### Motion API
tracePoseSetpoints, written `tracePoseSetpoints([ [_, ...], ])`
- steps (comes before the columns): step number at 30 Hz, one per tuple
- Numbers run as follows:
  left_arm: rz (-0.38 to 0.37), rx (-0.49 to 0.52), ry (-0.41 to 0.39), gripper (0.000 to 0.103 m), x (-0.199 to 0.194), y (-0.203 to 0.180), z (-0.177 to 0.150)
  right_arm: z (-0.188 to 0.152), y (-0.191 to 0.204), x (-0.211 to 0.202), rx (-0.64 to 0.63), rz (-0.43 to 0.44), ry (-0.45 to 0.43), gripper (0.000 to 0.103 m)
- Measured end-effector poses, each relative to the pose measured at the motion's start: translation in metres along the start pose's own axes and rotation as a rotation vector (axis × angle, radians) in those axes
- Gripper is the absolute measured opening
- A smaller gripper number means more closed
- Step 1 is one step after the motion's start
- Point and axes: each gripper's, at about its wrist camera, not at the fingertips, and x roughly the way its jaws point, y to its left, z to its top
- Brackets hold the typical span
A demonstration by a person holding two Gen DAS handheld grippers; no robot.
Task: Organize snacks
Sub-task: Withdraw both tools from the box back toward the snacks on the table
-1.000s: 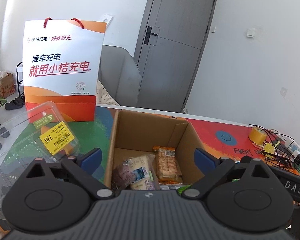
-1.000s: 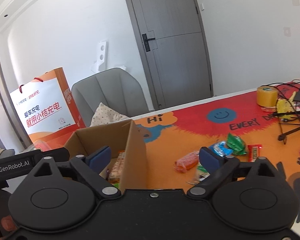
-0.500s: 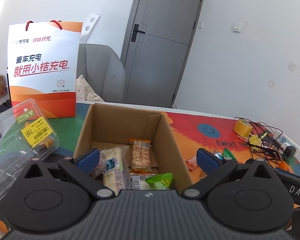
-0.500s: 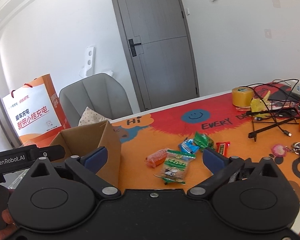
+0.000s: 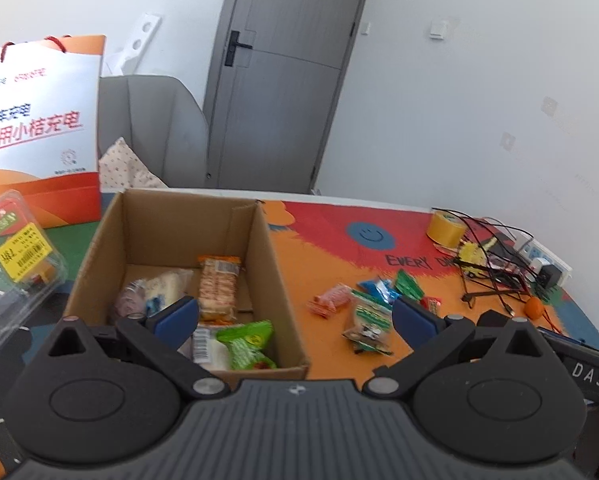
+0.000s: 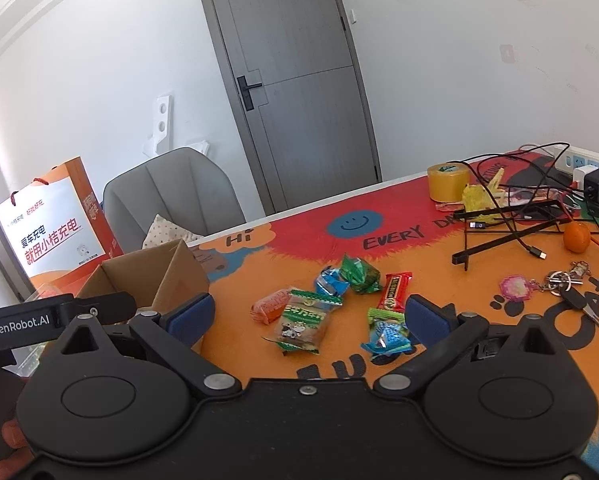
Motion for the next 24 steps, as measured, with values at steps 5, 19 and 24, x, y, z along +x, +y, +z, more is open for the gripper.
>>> tracePoseSetpoints([
  [5, -0.027, 0.018, 0.029, 0.102, 0.005, -0.016, -0.002, 0.0, -0.018, -0.005, 0.032, 0.005, 0.006, 0.103],
  [19, -0.067, 0.05, 0.045, 0.098, 0.029, -0.052, -0.006, -0.007, -0.062, 0.0, 0.124, -0.014, 0.017, 0.102],
  [24, -0.075, 0.063, 0.06, 0.09, 0.046, -0.062, -0.008, -0.011, -0.072, 0.009, 0.144, -0.025, 0.031, 0.097],
])
